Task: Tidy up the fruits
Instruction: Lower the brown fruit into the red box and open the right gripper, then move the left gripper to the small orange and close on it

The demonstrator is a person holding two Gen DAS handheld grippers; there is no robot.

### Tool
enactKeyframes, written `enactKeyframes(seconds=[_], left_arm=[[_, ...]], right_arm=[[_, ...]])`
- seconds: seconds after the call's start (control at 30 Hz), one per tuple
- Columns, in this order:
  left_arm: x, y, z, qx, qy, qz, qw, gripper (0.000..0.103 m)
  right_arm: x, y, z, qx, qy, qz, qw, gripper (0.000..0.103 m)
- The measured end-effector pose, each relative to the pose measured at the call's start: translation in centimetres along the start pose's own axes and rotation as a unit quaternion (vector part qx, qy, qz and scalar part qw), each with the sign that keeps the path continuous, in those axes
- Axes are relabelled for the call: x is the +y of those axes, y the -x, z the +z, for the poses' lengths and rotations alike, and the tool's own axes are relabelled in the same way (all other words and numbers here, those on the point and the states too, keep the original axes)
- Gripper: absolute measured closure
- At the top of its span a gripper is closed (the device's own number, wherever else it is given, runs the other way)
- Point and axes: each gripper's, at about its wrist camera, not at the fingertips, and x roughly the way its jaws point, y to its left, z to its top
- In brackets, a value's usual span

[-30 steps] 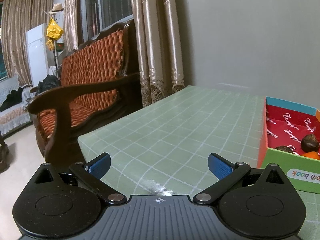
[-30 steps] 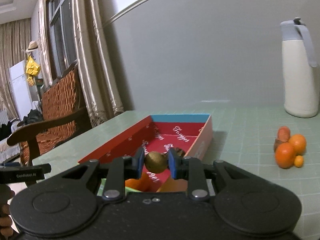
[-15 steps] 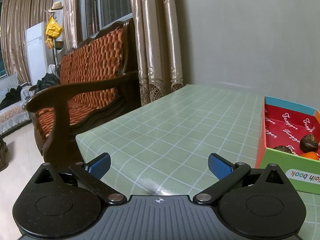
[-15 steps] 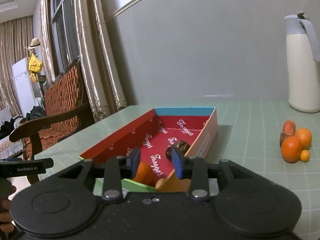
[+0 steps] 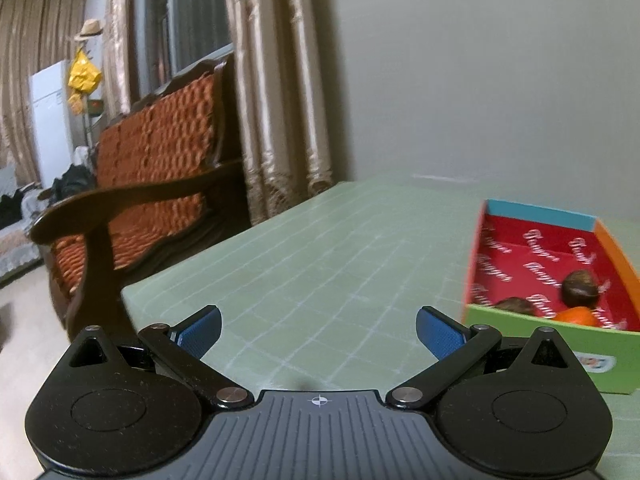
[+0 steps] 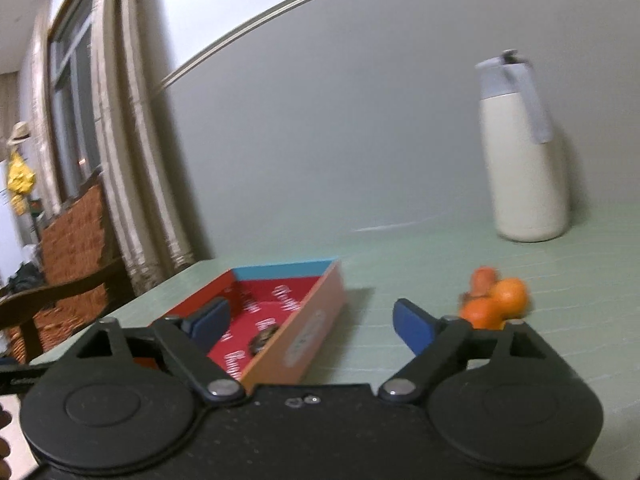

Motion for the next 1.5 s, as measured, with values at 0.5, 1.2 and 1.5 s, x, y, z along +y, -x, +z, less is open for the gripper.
enactKeyframes(seconds=[0.5,1.2,1.5], left_arm=[[-9.6,5.4,0.1,-0.079,-0.074,-0.140,0.9842,0.000],[-23.4,9.2,-2.5,-0.048,-0.183,-0.293,0.9371,0.019],[-26.2,8.4,-3.1,0.007,-0.179,-0.325,0.9285,0.035]], right_arm=[[-9.3,5.3,0.5,-0.045,-0.097,-0.178,0.978,0.001],[-16.8,13.2,-1.2,-0.062,-0.128,-0.331,0.933,0.000],[-18.9,15.2,-1.7,-0.069,-0.156,-0.343,0.924,0.000]])
